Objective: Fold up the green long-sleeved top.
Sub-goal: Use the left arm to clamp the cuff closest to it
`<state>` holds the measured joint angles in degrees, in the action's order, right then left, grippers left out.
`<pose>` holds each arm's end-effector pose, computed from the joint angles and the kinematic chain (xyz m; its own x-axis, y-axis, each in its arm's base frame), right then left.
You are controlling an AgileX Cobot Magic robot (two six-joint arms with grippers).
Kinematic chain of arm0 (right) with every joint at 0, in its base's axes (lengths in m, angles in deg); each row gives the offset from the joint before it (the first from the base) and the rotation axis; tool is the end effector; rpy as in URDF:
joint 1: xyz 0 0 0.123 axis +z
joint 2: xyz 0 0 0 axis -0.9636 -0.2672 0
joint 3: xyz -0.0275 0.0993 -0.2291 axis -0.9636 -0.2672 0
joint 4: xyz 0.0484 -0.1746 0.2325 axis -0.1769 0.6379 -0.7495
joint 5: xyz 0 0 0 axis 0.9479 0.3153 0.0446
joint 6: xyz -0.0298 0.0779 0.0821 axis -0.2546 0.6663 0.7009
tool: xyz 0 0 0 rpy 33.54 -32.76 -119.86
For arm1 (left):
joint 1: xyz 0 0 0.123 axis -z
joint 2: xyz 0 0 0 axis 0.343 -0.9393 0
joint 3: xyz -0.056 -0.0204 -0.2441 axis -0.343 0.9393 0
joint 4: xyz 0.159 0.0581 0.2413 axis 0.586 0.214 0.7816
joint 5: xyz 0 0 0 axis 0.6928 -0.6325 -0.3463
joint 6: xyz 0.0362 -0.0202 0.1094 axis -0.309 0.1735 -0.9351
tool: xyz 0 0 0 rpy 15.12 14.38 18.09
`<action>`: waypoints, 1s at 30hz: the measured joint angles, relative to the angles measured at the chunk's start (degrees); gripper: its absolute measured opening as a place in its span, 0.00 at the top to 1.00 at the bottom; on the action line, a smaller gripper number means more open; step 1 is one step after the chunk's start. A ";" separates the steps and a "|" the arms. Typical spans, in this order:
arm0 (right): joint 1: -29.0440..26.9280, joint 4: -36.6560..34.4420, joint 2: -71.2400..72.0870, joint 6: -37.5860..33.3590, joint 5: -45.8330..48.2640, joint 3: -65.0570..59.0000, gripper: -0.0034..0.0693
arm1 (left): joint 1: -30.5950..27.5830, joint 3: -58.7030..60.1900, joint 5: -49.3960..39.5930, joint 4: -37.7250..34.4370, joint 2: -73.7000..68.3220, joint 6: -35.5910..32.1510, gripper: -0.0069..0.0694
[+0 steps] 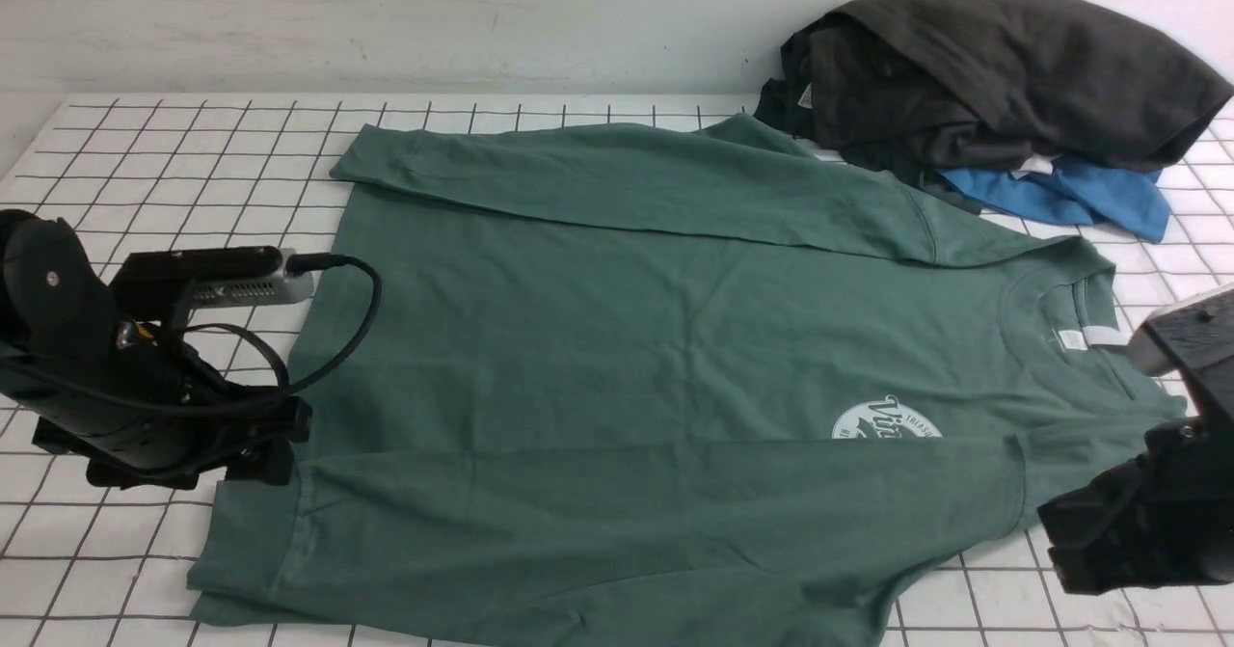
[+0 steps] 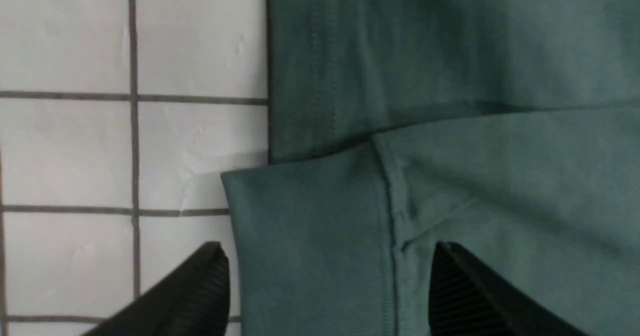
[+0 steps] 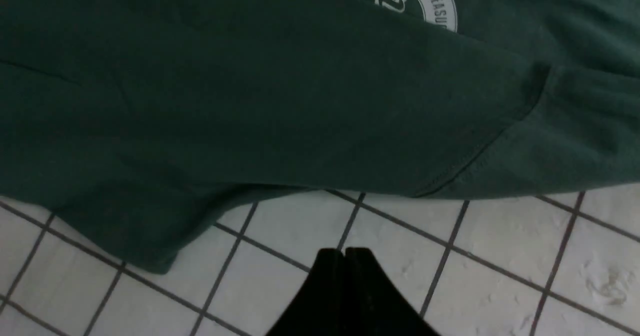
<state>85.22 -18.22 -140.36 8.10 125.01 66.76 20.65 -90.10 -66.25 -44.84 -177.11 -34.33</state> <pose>0.2526 0.0755 0.1573 -0.7869 -0.3425 -0.5133 -0.4538 0.8849 0.1052 0.3320 -0.0170 0.1026 -0.9515 -0.1081 -0.2879 -0.0678 0.9869 -0.1465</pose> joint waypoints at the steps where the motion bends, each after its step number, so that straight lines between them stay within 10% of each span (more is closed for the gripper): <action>1: -0.04 -0.17 0.02 -0.14 -0.07 0.00 0.97 | -0.15 -0.12 0.00 -0.05 -0.27 0.00 0.27; 14: 0.01 -4.20 -0.03 -1.63 -1.85 0.00 0.97 | -3.42 -3.44 -1.51 -3.78 -10.06 -6.04 0.51; 21: 0.02 -4.26 -0.03 -1.63 -2.08 0.00 0.97 | -3.16 -3.65 -1.75 -5.31 -9.30 -6.10 0.85; 30: 0.02 -4.39 -0.03 -1.66 -2.22 0.00 0.97 | -2.86 -4.69 -1.93 -4.51 -6.39 -7.35 0.81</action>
<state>85.25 -22.62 -140.39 6.44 122.80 66.76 17.80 -94.78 -68.18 -49.34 -183.50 -41.68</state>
